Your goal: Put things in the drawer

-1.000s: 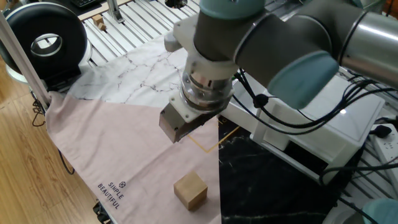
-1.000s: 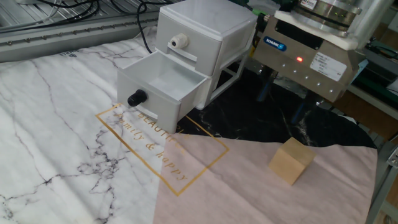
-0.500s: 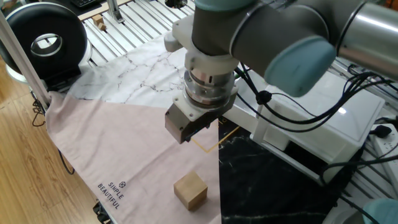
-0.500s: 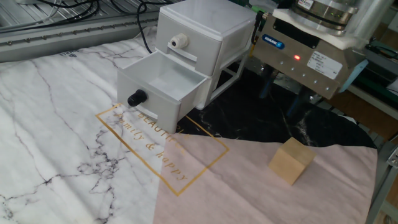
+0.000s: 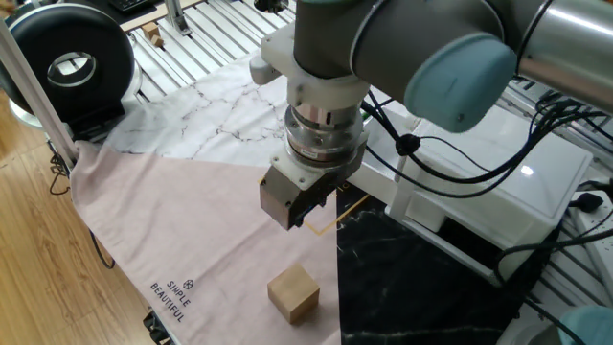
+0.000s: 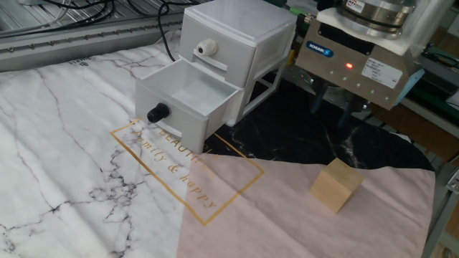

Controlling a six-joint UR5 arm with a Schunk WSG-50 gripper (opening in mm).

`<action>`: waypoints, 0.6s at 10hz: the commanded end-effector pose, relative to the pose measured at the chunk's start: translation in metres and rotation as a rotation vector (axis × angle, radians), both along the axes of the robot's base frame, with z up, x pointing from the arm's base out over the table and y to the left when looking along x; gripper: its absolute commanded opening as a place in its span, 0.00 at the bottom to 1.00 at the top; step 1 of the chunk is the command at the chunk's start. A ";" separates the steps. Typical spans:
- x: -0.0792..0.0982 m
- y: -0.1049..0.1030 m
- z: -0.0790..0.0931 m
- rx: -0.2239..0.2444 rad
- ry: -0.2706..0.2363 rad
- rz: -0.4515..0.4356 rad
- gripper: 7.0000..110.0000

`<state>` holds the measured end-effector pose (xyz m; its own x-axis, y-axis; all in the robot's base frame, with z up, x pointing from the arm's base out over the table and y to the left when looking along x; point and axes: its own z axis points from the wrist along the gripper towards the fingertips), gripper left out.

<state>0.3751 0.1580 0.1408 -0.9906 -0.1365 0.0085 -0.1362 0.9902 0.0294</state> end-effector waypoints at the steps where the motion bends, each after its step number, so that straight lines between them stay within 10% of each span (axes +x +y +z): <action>1: -0.008 0.003 0.002 0.016 0.032 0.063 0.36; 2: -0.009 0.009 0.002 0.038 0.035 0.040 0.57; 6: 0.006 0.043 -0.031 0.006 0.012 -0.179 0.57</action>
<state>0.3755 0.1733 0.1302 -0.9972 -0.0720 0.0193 -0.0713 0.9968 0.0371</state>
